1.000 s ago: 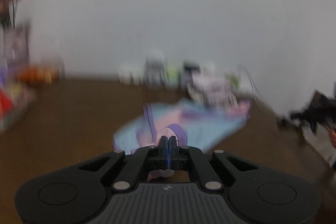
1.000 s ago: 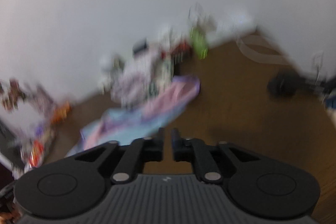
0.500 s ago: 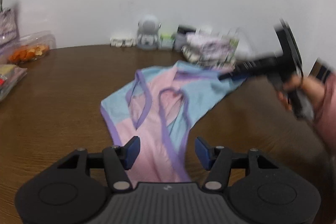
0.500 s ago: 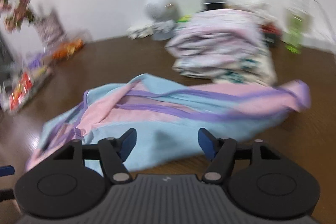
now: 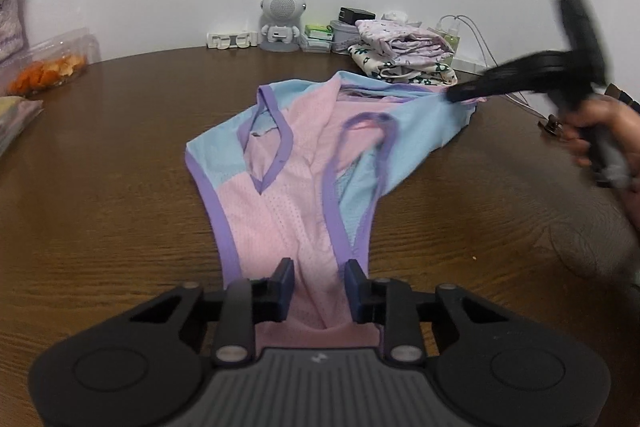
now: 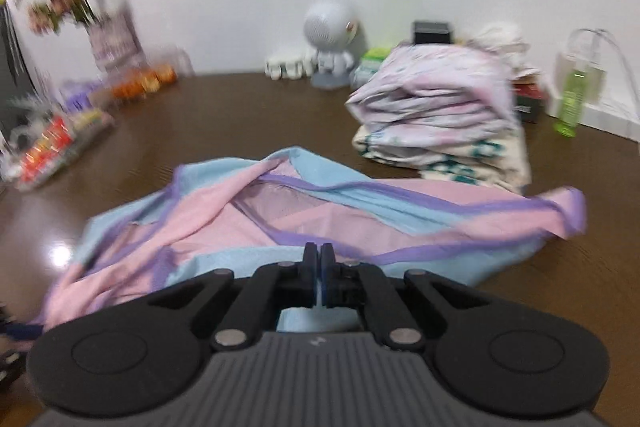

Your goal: Fold clothes

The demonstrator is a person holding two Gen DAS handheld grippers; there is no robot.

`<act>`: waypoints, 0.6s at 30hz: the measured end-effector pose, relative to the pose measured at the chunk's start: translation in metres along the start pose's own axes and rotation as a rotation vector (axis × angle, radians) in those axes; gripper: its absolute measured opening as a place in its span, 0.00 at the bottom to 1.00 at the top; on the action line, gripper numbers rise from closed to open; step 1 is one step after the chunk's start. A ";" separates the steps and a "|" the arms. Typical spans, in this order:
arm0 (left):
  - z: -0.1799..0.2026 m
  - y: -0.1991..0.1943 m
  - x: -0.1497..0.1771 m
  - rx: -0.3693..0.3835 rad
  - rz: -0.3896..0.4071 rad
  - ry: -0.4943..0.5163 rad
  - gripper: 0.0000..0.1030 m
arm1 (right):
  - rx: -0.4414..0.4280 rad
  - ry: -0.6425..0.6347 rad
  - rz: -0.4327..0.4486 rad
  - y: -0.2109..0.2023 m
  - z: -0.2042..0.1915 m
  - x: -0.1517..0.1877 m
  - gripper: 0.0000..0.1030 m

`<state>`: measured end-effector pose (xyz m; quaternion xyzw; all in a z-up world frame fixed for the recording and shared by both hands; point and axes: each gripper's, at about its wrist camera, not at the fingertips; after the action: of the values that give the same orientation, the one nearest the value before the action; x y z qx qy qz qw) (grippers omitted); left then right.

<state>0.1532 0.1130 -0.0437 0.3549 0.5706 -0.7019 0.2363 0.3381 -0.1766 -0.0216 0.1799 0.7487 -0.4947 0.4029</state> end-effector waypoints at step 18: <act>0.020 -0.035 -0.013 0.117 0.035 0.061 0.51 | 0.246 0.040 -0.113 -0.122 0.056 0.091 0.12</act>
<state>0.1311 0.1010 -0.0100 0.3993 0.5290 -0.7188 0.2099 0.2251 -0.2919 -0.0305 0.1951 0.6995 -0.6009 0.3341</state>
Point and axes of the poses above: each gripper's, at about its wrist camera, not at the fingertips, and y roughly the way its jaws point, z to its right, x to its underside, and after that the axes turned 4 degrees about z, right-handed
